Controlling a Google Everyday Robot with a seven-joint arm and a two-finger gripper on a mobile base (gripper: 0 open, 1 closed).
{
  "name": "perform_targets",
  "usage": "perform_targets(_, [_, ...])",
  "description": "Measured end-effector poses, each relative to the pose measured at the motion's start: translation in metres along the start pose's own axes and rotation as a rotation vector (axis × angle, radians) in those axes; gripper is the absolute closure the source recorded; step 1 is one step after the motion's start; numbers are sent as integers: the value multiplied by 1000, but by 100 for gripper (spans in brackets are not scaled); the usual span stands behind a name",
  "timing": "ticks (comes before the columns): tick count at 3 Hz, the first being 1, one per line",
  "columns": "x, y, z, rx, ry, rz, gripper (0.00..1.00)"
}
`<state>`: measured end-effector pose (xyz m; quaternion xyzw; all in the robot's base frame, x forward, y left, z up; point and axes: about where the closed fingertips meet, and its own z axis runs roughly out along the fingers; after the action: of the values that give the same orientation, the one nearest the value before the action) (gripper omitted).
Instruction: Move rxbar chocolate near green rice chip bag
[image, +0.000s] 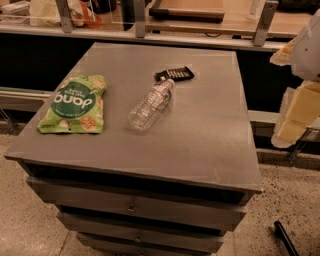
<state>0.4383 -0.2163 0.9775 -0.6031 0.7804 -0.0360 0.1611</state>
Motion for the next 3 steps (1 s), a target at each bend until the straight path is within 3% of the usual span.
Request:
perform_targets(1, [0,0,0,0,0,0,0])
perform_targets(2, [-9,-9,1,9,-49,-24,0])
perform_targets(3, [-27,-33,9,-16,-127,-83,0])
